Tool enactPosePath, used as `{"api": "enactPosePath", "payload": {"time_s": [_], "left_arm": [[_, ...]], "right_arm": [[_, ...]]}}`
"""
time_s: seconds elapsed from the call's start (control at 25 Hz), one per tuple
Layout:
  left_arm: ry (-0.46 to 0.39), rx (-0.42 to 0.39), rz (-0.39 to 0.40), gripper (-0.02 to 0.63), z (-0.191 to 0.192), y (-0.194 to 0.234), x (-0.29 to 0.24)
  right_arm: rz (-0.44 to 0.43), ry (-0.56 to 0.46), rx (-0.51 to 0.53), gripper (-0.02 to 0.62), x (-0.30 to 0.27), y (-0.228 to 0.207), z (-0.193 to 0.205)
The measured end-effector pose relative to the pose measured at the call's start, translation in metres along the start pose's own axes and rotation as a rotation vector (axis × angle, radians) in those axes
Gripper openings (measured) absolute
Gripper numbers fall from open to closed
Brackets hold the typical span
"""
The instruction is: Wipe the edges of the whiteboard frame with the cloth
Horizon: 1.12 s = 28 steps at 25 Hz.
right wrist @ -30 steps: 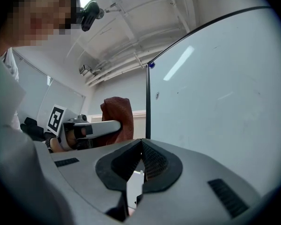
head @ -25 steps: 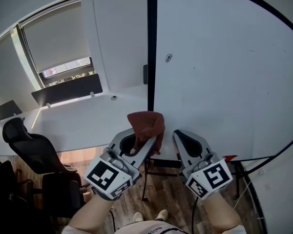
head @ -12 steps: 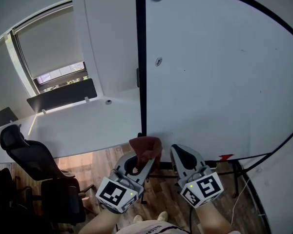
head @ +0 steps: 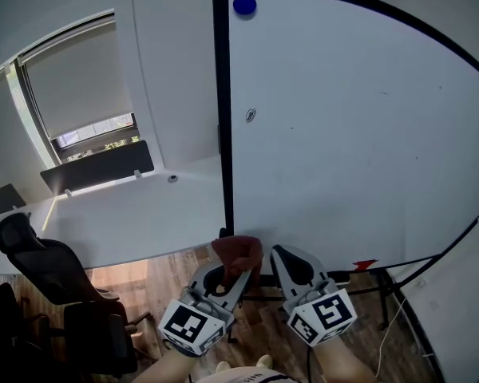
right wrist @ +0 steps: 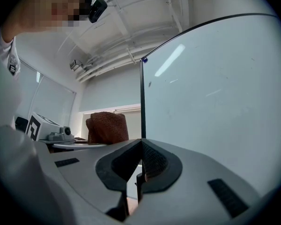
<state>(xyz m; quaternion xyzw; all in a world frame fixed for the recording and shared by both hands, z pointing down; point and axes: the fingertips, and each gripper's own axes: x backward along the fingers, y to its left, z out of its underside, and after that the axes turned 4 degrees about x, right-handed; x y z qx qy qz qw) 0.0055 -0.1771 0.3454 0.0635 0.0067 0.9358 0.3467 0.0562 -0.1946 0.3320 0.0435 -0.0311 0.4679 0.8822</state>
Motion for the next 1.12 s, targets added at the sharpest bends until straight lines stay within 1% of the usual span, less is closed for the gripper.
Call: {"api": "enactPosePath", "payload": {"time_s": [0.76, 1.12], "left_arm": [[0.015, 0.009, -0.015, 0.066, 0.0035, 0.0015, -0.0007], [0.013, 0.01, -0.008, 0.066, 0.0025, -0.0005, 0.0002]], "right_arm": [[-0.011, 0.014, -0.012, 0.002, -0.0025, 0.0048, 0.006], [0.003, 0.015, -0.012, 0.002, 0.0009, 0.0042, 0.0061]]}}
